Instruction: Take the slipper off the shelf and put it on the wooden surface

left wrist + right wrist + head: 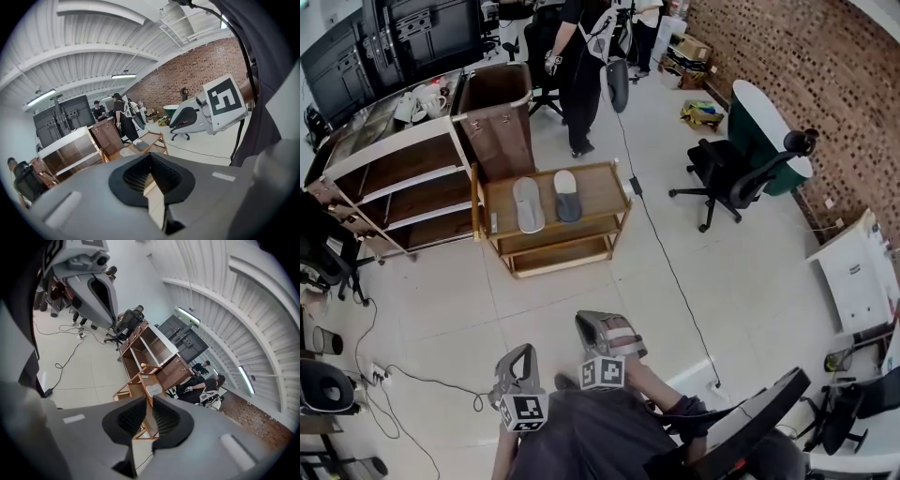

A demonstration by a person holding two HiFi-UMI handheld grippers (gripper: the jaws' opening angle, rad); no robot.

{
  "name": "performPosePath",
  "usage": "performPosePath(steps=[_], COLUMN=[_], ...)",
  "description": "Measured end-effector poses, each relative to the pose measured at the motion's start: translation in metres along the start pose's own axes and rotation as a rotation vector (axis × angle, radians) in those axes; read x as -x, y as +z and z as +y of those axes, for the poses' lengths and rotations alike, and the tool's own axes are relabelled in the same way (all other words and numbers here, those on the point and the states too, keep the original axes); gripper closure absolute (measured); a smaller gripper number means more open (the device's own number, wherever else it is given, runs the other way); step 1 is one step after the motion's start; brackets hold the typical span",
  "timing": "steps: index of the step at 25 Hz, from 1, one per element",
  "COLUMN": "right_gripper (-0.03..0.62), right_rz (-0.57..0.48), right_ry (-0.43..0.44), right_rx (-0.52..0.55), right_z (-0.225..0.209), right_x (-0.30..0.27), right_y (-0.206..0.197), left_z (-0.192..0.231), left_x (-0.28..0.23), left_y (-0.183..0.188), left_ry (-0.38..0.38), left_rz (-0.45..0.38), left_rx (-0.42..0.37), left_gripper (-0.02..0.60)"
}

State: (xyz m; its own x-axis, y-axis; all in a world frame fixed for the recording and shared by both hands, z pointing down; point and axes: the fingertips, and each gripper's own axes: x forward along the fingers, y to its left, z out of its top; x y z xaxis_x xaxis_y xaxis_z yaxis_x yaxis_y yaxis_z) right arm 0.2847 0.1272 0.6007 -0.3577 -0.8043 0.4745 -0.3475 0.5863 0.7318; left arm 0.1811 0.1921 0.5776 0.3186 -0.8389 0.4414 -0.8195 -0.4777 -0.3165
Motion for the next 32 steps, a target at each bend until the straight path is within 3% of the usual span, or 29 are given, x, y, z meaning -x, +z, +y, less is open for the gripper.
performPosePath(steps=[14,32], right_gripper=[0.563,0.592], right_rz=[-0.03,-0.049], right_ry=[-0.057,-0.079], right_rx=[-0.04,-0.014], right_z=[-0.032,-0.034], right_x=[0.042,0.054], right_y=[-0.024,-0.007], left_z=[-0.042,-0.039], left_x=[-0.004,0.006], left_y=[0.024,0.025], left_ry=[-0.019,-0.027], left_rz=[0.001,-0.024], left_rx=[-0.032,-0.045], left_gripper=[0.565,0.565])
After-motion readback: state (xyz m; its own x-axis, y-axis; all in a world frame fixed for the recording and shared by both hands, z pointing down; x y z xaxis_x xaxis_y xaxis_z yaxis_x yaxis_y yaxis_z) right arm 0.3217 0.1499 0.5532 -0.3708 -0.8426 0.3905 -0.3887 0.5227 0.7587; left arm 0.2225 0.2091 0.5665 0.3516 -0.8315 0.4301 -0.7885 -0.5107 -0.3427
